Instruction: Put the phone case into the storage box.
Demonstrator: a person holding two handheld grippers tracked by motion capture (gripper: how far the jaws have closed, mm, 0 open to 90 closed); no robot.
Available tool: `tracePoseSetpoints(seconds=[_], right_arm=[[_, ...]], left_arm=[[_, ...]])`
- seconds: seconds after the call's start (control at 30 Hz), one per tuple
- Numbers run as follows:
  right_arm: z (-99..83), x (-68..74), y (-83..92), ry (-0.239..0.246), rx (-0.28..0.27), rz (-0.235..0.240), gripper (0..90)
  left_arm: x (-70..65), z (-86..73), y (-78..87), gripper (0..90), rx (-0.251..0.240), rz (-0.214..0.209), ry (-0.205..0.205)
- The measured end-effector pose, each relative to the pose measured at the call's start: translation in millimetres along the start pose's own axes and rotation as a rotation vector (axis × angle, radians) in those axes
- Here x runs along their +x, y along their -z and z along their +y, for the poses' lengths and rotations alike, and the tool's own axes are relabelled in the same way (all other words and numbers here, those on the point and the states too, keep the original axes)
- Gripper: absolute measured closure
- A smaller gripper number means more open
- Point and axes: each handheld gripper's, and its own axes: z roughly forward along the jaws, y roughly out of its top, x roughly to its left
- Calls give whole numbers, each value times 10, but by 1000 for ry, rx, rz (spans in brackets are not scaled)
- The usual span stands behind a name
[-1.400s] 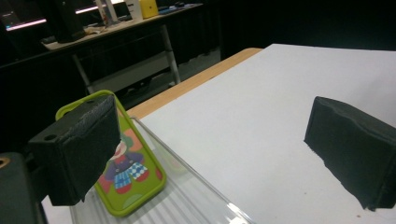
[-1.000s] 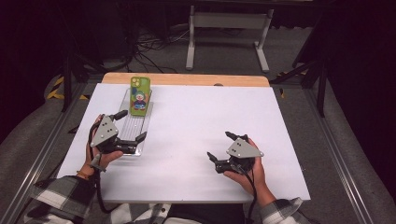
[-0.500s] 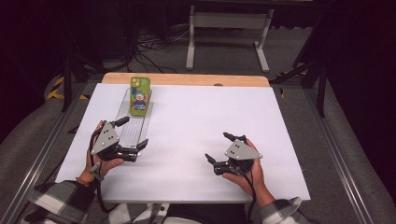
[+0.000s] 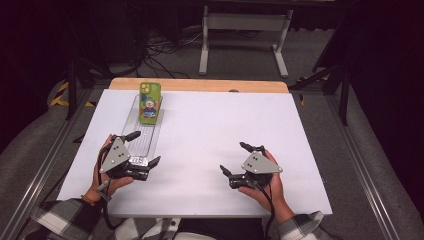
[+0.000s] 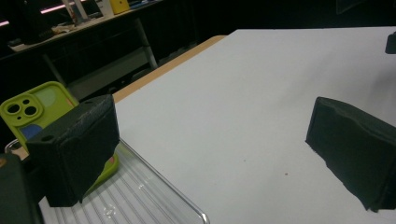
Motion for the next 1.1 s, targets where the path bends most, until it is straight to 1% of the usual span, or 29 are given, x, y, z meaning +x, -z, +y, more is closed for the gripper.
tracePoseSetpoints(seconds=[0.03,0.13,0.17,0.2,0.37,0.43,0.47,0.57,0.63,0.7,0.73,0.77,0.87,0.97,1.03,1.07,1.1], right_arm=[[2,3,4,0,2,0,91],[3,10,17,2,2,-1,91],[4,11,23,5,4,-2,90],[5,14,28,3,2,-4,89],[4,29,40,9,5,-2,87],[4,37,50,16,6,-6,85],[3,39,57,14,7,-5,83],[-1,41,68,13,6,-4,70],[-1,47,85,11,-3,-14,62],[-3,60,91,16,3,-18,62],[-7,65,93,19,6,-17,62],[-12,73,95,22,10,-20,62],[-24,93,117,28,12,-39,56],[-43,85,140,23,7,-39,55],[-51,82,145,18,8,-35,53],[-69,84,154,21,14,-35,52],[-69,84,154,21,14,-35,52]], left_arm=[[-7,-5,6,30,5,2,-3],[-50,-26,14,29,8,5,12],[-52,-34,25,28,10,8,-3],[-69,-43,30,29,12,-3,16],[-101,-74,39,29,20,-8,9],[-130,-98,36,30,21,-10,15],[-136,-104,40,30,29,-17,12],[-162,-121,42,32,27,-16,11],[-188,-154,52,34,39,-19,16],[-197,-183,55,35,53,-21,7],[-216,-198,51,34,56,-30,24],[-222,-210,53,35,58,-30,19],[-221,-243,49,34,64,-45,34],[-232,-273,42,36,83,-31,7],[-239,-293,43,36,87,-37,6],[-239,-305,40,36,90,-42,9],[-253,-320,31,36,92,-52,30]])
